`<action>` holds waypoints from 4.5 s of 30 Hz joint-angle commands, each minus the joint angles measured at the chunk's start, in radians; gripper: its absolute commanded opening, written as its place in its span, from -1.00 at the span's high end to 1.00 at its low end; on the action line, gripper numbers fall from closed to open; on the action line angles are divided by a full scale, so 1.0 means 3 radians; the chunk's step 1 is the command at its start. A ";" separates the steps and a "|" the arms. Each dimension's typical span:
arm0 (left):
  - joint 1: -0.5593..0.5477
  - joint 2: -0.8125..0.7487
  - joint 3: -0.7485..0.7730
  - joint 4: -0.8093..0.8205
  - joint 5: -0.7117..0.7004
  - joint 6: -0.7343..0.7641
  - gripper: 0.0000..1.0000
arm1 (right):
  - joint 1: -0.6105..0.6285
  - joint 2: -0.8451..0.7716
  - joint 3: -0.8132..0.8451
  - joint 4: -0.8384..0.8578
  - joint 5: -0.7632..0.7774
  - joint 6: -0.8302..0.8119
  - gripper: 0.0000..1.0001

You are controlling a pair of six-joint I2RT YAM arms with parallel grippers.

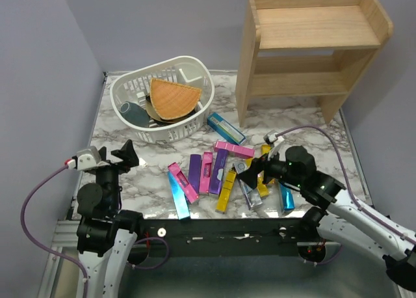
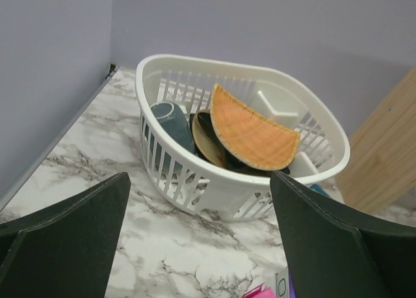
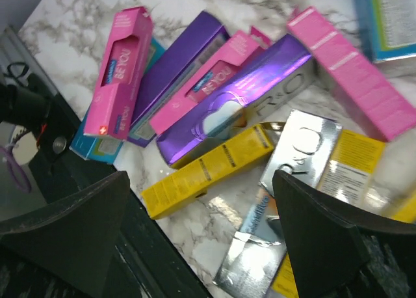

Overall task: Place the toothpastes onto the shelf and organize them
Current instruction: Pick up the toothpaste from the center of the board, then place the toothpaste on the shelf.

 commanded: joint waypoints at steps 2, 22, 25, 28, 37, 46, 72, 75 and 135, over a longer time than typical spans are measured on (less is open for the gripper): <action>0.0018 0.0478 0.0122 -0.0343 0.0078 -0.0023 -0.98 | 0.0932 0.0307 -0.0361 0.1292 0.0784 0.0096 -1.00; 0.0018 0.0407 0.0035 -0.0338 -0.0004 -0.0013 -0.98 | 0.2784 0.2036 -0.0070 0.2582 0.2851 0.0054 -1.00; 0.0018 0.0402 0.0035 -0.0348 0.0001 -0.0018 -0.98 | 0.2810 0.2251 0.0073 0.2480 0.2964 0.0152 -1.00; 0.0018 0.0402 0.0030 -0.0348 0.0001 -0.0018 -0.98 | 0.2810 0.2481 0.0262 0.2316 0.3031 0.0203 -1.00; 0.0018 0.0392 0.0040 -0.0353 0.0001 -0.0023 -0.98 | 0.2810 0.3028 0.0610 0.2081 0.2934 0.0244 -0.97; 0.0018 0.0392 0.0040 -0.0353 -0.0010 -0.0018 -0.98 | 0.2810 0.3299 0.0758 0.2025 0.2969 0.0224 -0.68; 0.0018 0.0392 0.0040 -0.0374 -0.0004 -0.0018 -0.98 | 0.2805 0.3310 0.0764 0.2163 0.3179 0.0086 0.06; 0.0018 0.0397 0.0035 -0.0374 0.0006 -0.0018 -0.98 | 0.2805 0.3228 0.0753 0.2117 0.3194 0.0070 0.11; 0.0028 0.2524 0.0888 0.0660 0.0630 0.0279 -0.98 | -0.0570 0.1249 0.1403 0.0673 0.1875 -0.0681 0.17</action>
